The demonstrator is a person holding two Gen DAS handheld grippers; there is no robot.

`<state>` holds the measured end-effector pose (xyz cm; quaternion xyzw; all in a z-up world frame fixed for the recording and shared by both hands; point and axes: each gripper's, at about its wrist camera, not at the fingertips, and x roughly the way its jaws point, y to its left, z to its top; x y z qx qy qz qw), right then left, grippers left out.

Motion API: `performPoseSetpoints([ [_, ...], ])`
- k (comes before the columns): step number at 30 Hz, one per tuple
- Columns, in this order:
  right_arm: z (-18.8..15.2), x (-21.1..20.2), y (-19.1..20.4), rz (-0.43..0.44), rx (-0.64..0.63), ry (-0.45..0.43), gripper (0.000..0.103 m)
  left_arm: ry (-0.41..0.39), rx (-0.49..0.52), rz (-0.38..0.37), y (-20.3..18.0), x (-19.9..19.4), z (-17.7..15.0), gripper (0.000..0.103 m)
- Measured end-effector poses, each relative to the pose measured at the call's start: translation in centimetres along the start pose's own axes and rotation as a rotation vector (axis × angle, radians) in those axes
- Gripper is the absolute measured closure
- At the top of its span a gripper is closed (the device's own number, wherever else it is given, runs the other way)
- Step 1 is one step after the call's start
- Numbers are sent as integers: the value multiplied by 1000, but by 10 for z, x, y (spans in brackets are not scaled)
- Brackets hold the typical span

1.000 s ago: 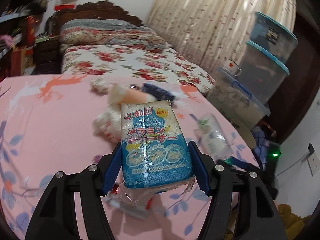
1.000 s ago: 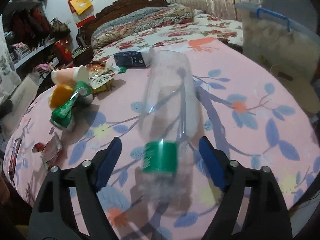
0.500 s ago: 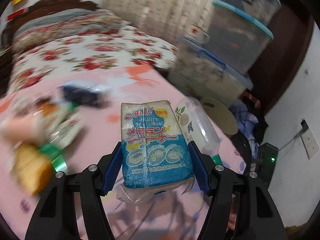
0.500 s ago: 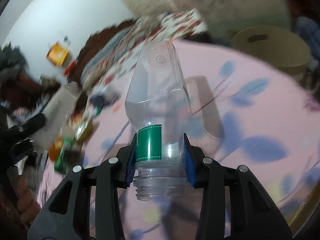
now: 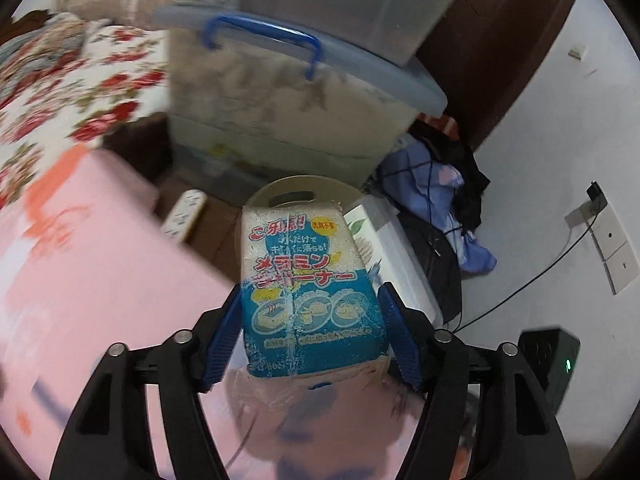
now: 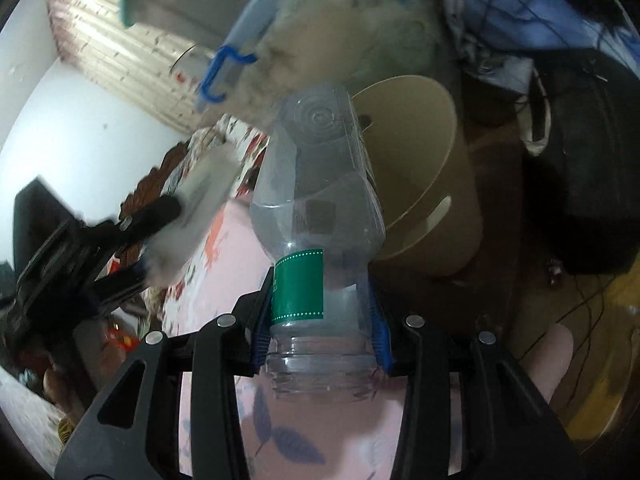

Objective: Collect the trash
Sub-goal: 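Carry the bottle and tissue pack to the beige wastebasket and release both, then grasp the crumpled white tissue with the left gripper while the right grasps the milk carton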

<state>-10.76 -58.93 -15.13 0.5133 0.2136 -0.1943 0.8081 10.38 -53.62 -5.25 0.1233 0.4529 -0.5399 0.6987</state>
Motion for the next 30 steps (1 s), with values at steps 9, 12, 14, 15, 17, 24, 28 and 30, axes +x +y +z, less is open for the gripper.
performPoseSetpoints([
  [9,4,3,3,6,-8,-80,40,-30,-54,54,-5,5,16,15],
  [12,-7,2,12,16,-44,-96,40,-73,-42,57,-4,-34,-6,15],
  [14,-17,0,20,28,-75,-97,40,-100,-48,66,-1,-59,-28,15],
  [15,-24,0,27,36,-100,-96,40,-111,-56,65,2,-73,-42,15],
  [17,-36,2,39,60,-138,-75,40,-121,-76,74,12,-99,-73,15],
  [24,-83,31,101,181,-298,98,55,-145,-199,204,68,-195,-192,15],
  [28,-125,51,141,233,-389,216,56,-195,-370,290,119,-258,-256,15],
  [30,-149,59,162,250,-444,274,56,-232,-452,330,141,-285,-282,15],
])
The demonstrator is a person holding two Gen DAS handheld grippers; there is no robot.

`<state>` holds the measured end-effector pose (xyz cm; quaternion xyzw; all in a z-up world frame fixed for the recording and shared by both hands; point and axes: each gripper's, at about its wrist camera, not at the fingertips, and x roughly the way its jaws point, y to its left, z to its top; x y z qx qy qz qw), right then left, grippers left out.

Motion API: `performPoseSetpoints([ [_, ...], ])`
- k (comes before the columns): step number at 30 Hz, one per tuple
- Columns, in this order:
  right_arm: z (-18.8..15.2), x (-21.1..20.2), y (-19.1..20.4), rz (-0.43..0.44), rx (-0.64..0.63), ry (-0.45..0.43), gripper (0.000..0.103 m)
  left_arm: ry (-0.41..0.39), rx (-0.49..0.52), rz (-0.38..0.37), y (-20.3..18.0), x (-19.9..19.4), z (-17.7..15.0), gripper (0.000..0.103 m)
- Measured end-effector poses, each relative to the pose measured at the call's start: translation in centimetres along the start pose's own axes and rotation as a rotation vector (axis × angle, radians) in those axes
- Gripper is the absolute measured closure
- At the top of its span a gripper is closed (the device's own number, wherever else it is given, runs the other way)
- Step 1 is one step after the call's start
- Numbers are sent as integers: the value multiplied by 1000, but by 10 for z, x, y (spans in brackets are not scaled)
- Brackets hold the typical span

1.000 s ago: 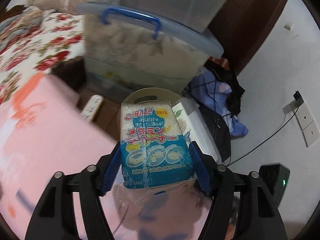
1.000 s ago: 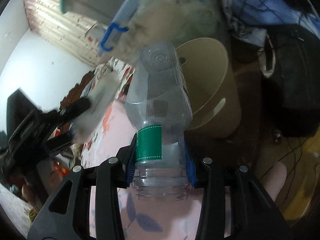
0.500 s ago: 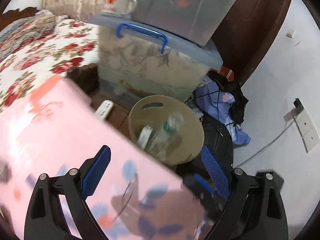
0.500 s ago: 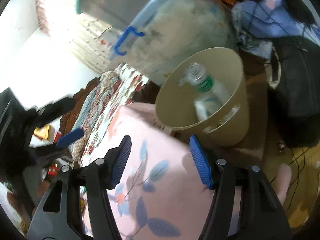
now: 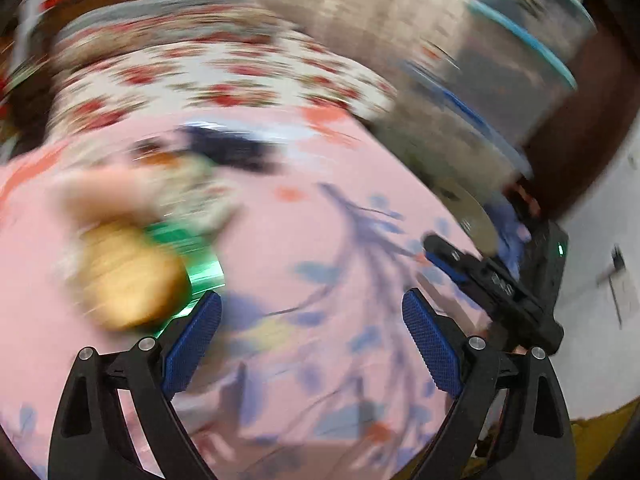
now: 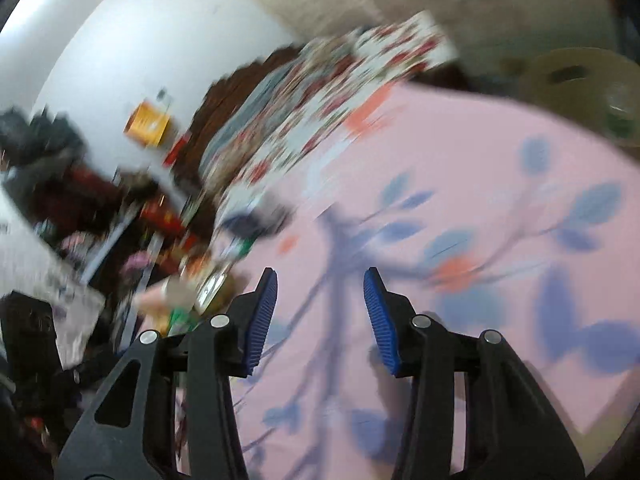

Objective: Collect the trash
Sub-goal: 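Grasp the crumpled white tissue with the left gripper while the right grasps the milk carton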

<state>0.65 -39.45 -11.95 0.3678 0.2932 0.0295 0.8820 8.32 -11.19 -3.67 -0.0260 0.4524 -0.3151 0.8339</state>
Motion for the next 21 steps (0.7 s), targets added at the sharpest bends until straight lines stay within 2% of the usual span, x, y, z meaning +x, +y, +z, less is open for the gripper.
performPoseSetpoints([
  [4,-9,31,43,32,-95,85,56,-83,-91,111,66,-37,3,16],
  [6,-12,39,59,19,-130,88,54,-134,-131,156,107,-53,25,16],
  [9,-13,52,71,-15,-146,88,54,-155,-169,194,159,-46,71,16],
  [12,-13,69,75,-64,-146,115,51,-112,-189,223,207,-10,121,16],
  [13,-5,76,75,-90,-154,110,46,-90,-198,211,222,3,131,16],
  [14,4,80,75,-106,-165,99,42,-50,-218,167,238,26,146,16],
  [15,16,84,76,-126,-191,82,33,-31,-234,148,245,38,151,16],
  [17,38,98,80,-159,-247,61,27,15,-268,110,260,65,160,16],
  [19,64,126,90,-161,-319,68,18,48,-276,106,259,89,161,17],
  [20,78,146,95,-132,-361,97,14,72,-281,117,261,101,163,24],
  [21,86,159,98,-110,-389,124,10,96,-294,122,262,108,161,38],
])
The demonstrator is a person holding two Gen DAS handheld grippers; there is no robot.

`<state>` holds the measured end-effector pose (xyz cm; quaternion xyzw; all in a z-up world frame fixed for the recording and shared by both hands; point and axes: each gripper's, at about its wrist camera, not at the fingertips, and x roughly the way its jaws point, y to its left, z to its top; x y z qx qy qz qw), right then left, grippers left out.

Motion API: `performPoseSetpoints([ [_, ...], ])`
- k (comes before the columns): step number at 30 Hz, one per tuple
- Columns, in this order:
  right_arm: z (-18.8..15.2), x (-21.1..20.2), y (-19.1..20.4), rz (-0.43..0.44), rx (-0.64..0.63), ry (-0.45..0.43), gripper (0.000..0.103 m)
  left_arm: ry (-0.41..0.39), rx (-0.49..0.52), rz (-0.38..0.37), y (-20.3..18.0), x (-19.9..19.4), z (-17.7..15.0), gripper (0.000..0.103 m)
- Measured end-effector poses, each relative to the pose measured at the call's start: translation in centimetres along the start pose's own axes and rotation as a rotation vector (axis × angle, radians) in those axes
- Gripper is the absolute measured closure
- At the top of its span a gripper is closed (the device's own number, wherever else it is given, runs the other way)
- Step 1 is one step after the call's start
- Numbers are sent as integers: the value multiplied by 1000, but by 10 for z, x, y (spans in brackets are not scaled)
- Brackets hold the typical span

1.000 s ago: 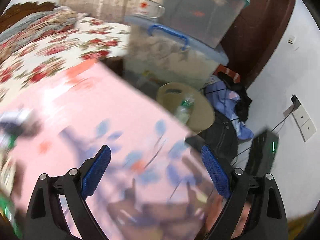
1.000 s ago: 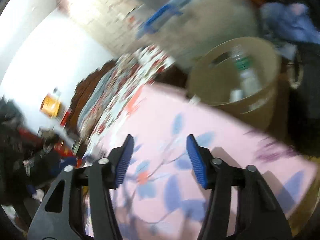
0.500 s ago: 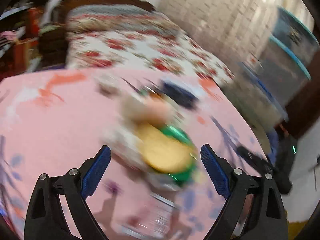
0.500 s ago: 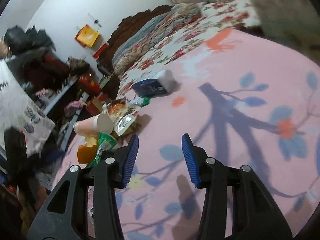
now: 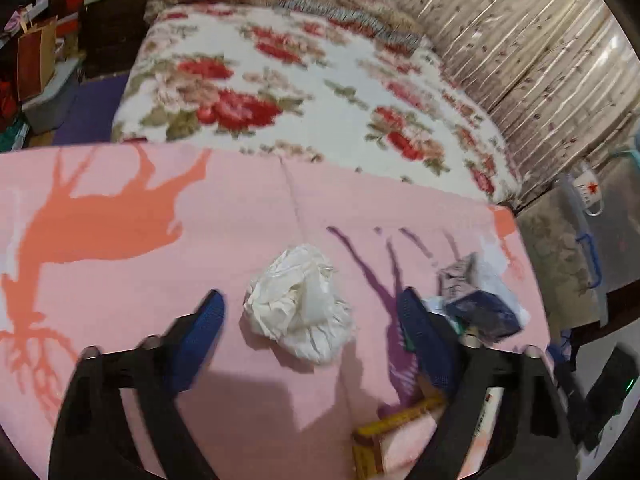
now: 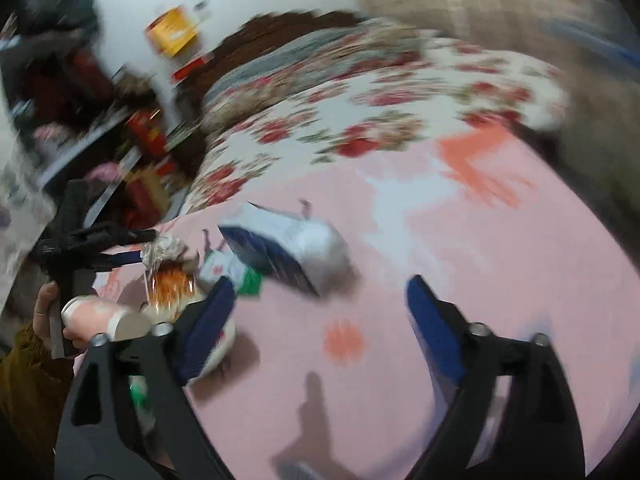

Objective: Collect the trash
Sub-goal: 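Grasp the crumpled white tissue with the left gripper while the right grasps the milk carton, then hold the white tissue and PURE MILK carton in both grippers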

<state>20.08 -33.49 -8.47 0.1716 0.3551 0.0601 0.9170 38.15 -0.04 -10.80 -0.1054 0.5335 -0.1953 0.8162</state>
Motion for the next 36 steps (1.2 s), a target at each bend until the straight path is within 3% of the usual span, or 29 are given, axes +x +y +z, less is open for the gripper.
performPoseSetpoints([
  [3,36,53,10,4,-189,69,7,0,-23,5,3,7,-5,60],
  [8,45,104,24,67,-362,194,7,-58,-138,-13,19,-21,-25,63],
  [9,41,111,25,68,-375,212,13,-78,-156,-21,22,-29,-28,63],
  [10,36,114,26,67,-383,232,36,-101,-171,-29,23,-39,-33,63],
  [11,30,119,27,55,-393,266,41,-140,-185,-34,23,-54,-41,63],
  [15,13,101,23,11,-355,227,43,-224,-202,-76,18,-100,-66,63],
  [21,-32,36,-8,-79,-196,180,43,-298,-126,-118,4,-163,-133,63],
  [28,-103,-47,-19,-102,-69,128,43,-284,-20,-226,-19,-198,-212,63],
  [32,-129,-75,-21,-110,-13,107,43,-263,132,-299,-66,-205,-248,62],
  [36,-149,-95,-20,-123,24,84,43,-223,273,-324,-115,-194,-276,62],
])
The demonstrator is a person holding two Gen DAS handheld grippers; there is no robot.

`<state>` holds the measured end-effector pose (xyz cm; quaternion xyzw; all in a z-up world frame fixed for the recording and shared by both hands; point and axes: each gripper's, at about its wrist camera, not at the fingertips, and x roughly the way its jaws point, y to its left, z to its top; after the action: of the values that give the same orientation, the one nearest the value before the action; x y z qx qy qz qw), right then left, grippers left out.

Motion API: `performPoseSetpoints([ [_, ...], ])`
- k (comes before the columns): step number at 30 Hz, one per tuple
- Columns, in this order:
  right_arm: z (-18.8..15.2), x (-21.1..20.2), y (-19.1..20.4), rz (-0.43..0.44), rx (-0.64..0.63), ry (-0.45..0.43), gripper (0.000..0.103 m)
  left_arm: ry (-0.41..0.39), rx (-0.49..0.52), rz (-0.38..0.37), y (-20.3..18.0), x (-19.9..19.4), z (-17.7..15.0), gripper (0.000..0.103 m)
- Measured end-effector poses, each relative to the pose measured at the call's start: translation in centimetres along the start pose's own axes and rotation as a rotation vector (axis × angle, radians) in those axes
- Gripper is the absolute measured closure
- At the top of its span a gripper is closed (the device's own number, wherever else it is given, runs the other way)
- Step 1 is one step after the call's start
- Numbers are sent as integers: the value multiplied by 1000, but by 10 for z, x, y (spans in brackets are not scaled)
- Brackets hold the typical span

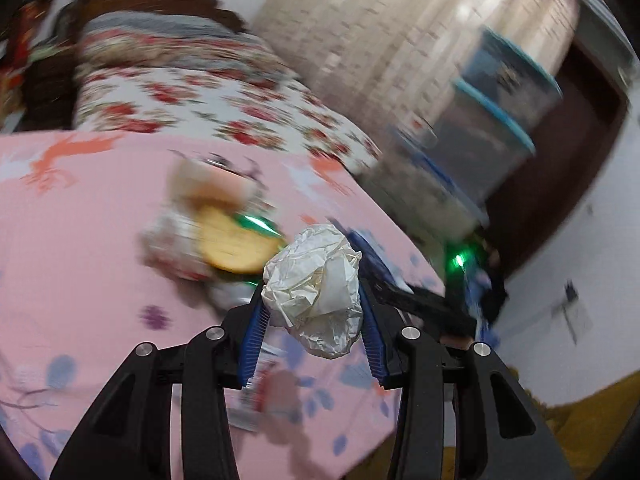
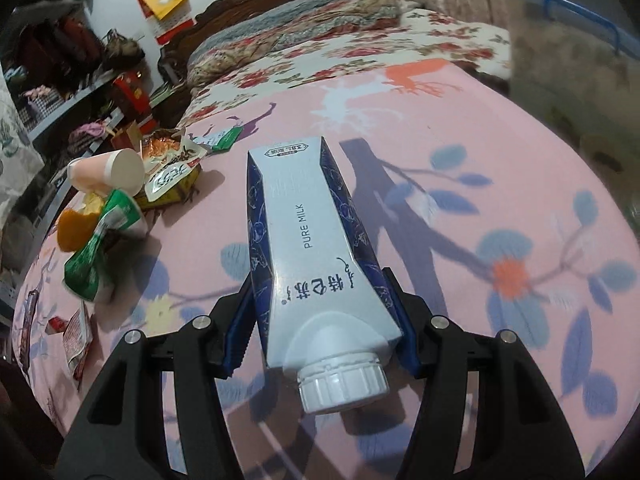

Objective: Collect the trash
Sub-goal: 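Hold the white tissue and PURE MILK carton in both grippers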

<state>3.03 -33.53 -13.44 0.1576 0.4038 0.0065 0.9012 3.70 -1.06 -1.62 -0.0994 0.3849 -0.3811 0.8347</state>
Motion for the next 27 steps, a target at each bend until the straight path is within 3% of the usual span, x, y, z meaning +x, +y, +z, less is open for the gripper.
performPoseSetpoints([
  [4,-5,-5,-1,-9,10,-16,43,74,85,-18,-35,40,-19,62],
  [10,-3,-4,-4,5,22,-22,43,147,167,86,-57,84,-43,62],
  [14,-3,-5,-6,13,28,-23,43,160,200,160,-57,97,-48,62],
  [27,-1,-4,-6,22,35,-24,42,223,200,185,-48,115,-55,61],
])
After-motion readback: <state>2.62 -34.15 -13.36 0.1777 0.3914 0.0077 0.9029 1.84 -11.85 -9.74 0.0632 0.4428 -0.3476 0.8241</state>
